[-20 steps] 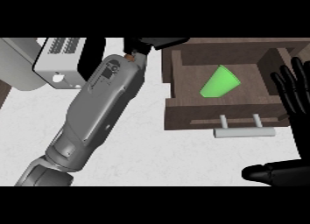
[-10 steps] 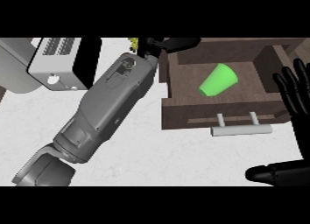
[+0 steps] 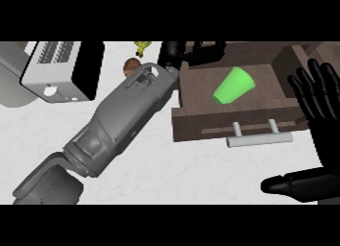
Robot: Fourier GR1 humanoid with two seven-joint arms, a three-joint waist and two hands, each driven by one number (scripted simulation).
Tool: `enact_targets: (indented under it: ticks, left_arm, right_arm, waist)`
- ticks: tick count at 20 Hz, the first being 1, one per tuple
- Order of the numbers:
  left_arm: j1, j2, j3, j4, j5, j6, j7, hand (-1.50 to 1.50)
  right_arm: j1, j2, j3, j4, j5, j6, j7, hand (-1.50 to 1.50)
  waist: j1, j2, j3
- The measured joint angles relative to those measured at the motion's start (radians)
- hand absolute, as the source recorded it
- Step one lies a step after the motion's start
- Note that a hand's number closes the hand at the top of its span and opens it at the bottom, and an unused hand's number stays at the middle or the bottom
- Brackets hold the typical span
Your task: Pick up the cup, place it into the drawer and close the drawer
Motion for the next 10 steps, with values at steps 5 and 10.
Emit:
enact_targets:
  ticks: [5,10]
  left_arm:
    - [-0.033,0.000,-0.079,0.051,0.009,0.020,0.029,-1.50]
    - [-0.035,0.000,-0.137,0.064,0.027,0.053,0.034,-1.50]
  right_arm:
    - [-0.022,0.009,0.011,0.018,0.007,-0.003,-0.010,-1.50]
    - [-0.028,0.017,0.019,0.007,-0.004,-0.004,-0.003,-1.50]
  waist:
    - [-0.015,0.005,0.001]
    - [-0.027,0.007,0.001]
